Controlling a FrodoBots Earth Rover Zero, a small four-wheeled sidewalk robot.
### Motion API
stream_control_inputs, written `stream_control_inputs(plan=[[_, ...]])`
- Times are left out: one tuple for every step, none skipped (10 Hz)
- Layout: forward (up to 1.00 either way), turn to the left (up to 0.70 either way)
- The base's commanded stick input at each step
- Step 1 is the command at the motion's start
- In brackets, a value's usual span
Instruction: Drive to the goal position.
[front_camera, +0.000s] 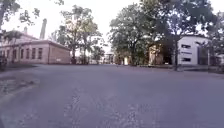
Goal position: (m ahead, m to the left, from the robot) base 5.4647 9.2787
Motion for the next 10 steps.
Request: stream_control_inputs(plan=[[0.70,0.35],[0.70,0.35],[0.70,0.10],[0.70,0.00],[0.70,0.00],[0.70,0.15],[0.70,0.31],[0.70,0.35],[0.70,0.35],[0.70,0.31]])
